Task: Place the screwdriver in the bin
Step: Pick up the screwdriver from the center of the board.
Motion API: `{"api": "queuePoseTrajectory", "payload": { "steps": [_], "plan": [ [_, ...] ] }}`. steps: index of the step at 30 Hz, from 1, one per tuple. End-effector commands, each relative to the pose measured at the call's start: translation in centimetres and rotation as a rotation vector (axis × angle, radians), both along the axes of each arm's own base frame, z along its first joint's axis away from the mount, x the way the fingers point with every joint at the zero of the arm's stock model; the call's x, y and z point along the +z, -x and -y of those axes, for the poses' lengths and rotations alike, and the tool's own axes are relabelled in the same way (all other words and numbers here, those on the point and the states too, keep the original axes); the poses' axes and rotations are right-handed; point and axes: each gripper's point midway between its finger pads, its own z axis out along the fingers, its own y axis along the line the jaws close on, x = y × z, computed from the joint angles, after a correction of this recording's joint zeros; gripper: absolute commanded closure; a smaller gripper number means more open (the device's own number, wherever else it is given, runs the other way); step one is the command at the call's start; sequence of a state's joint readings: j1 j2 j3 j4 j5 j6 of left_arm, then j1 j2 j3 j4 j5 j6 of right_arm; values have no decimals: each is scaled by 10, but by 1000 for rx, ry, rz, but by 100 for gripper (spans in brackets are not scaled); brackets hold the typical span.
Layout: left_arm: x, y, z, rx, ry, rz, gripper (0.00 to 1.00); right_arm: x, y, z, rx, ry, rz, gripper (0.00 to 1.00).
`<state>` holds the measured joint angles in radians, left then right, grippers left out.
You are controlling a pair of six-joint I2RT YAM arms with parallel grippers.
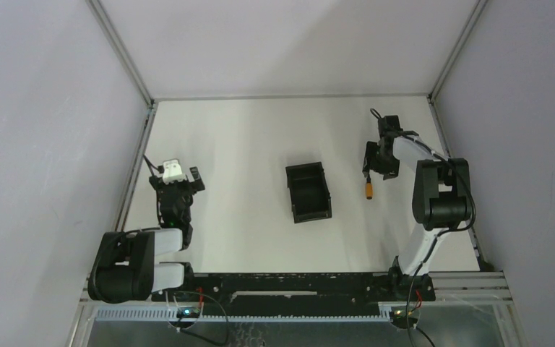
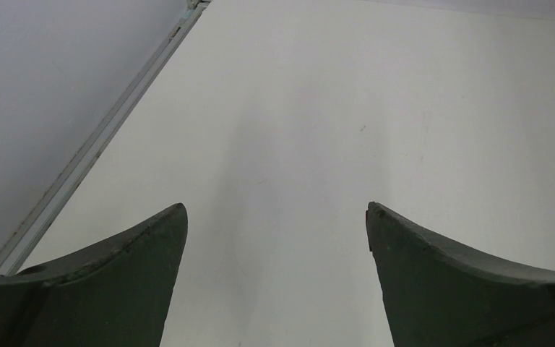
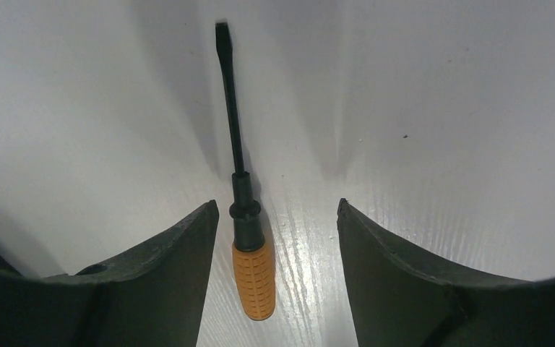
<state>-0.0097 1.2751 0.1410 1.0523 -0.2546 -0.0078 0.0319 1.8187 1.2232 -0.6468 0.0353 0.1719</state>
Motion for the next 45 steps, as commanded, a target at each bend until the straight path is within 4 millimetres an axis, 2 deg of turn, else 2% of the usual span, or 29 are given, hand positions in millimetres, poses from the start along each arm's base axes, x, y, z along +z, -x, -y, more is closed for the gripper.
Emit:
{"api": "queuePoseTrajectory", "payload": {
  "steps": [1, 6, 12, 16, 20, 23, 26, 30, 35, 40, 45],
  "plan": [
    [28, -11, -1, -5, -13, 78, 2, -9, 0, -6, -8, -22, -7, 31],
    [28, -12, -1, -4, -14, 79, 2, -15, 1, -11, 3, -25, -21, 35],
    [28, -12, -1, -4, -14, 79, 2, -22, 1, -14, 6, -27, -35, 53],
    [28, -11, -1, -5, -14, 78, 2, -26, 0, -15, 7, -30, -38, 62],
    [28, -11, -1, -4, -13, 79, 2, -24, -2, -24, 26, -98, -29, 70],
    [28, -11, -1, -5, -13, 77, 2, -18, -6, -32, 37, -213, -6, 79],
    [28, -12, -1, -5, -14, 78, 2, -4, -11, -41, 44, -397, 44, 85],
    [28, -12, -1, -4, -13, 79, 2, 25, -17, -46, 53, -620, 136, 92],
    [28, -11, -1, -5, -13, 78, 2, 79, -19, -58, 105, -838, 261, 93],
    [28, -11, -1, -4, -13, 79, 2, 131, -20, -73, 160, -938, 362, 94],
    [28, -12, -1, -4, -13, 78, 2, 175, -13, -94, 221, -921, 452, 94]
  ]
}}
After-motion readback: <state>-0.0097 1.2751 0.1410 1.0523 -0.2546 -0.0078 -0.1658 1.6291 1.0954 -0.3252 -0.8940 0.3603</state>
